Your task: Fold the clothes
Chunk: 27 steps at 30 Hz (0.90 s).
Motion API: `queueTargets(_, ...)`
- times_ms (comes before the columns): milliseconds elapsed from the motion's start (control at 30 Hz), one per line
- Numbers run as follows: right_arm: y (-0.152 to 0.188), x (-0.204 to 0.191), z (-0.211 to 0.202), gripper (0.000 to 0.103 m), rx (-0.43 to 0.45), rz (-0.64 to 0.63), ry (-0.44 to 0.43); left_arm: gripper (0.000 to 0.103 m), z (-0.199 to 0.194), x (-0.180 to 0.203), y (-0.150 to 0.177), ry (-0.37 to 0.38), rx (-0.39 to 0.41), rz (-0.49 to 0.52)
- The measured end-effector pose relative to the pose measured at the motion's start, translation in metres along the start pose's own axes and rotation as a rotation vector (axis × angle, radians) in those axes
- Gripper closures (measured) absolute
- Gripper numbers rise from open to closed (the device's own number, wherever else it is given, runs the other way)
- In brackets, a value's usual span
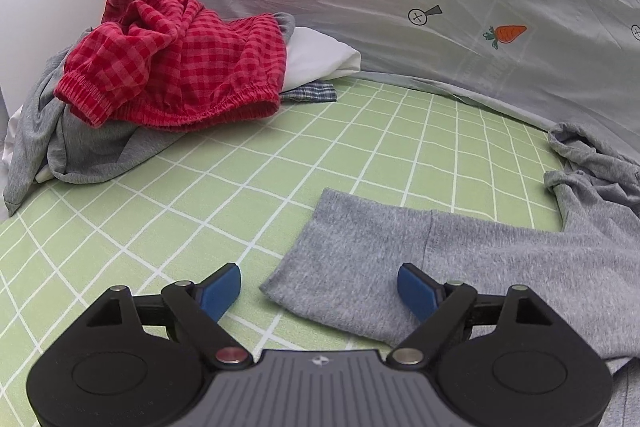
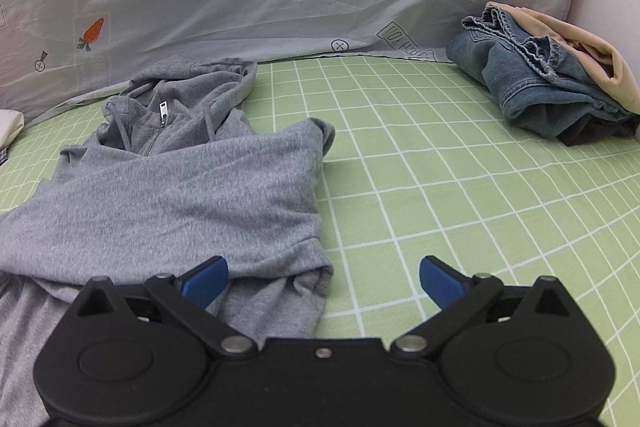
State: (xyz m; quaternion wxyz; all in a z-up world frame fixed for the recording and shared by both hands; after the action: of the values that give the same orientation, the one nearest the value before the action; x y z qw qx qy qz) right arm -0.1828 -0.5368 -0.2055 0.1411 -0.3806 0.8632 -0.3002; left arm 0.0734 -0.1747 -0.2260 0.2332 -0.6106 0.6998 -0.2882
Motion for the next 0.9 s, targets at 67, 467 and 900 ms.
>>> queueTargets(67,0.003,0.002,0.001,0.0,-0.006,0.001,0.016,0.046,-0.002,0.003,-0.001,0.018,0.01,0.001)
queueTargets(467,0.016,0.007,0.005,0.0,-0.055,0.023,0.04,0.088,-0.059,0.082,-0.035,0.405,0.064,-0.017)
queueTargets(900,0.023,0.004,-0.003,0.0,-0.042,0.003,0.069,0.059,-0.061,0.2,0.031,0.577,-0.169,0.233)
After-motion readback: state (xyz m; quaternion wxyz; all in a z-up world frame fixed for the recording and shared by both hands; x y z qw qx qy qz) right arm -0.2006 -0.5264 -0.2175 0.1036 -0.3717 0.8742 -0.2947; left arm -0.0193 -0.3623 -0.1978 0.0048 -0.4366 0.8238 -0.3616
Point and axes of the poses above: each gripper's, at about its wrist camera, not at the fingertips, and z roughly the way its jaws point, x to its right, y to its underside, the point moved 8 cm from there along z, roughly the way its jaws point, and after that the axes turned 7 degrees about -x, right-handed, at the moved point
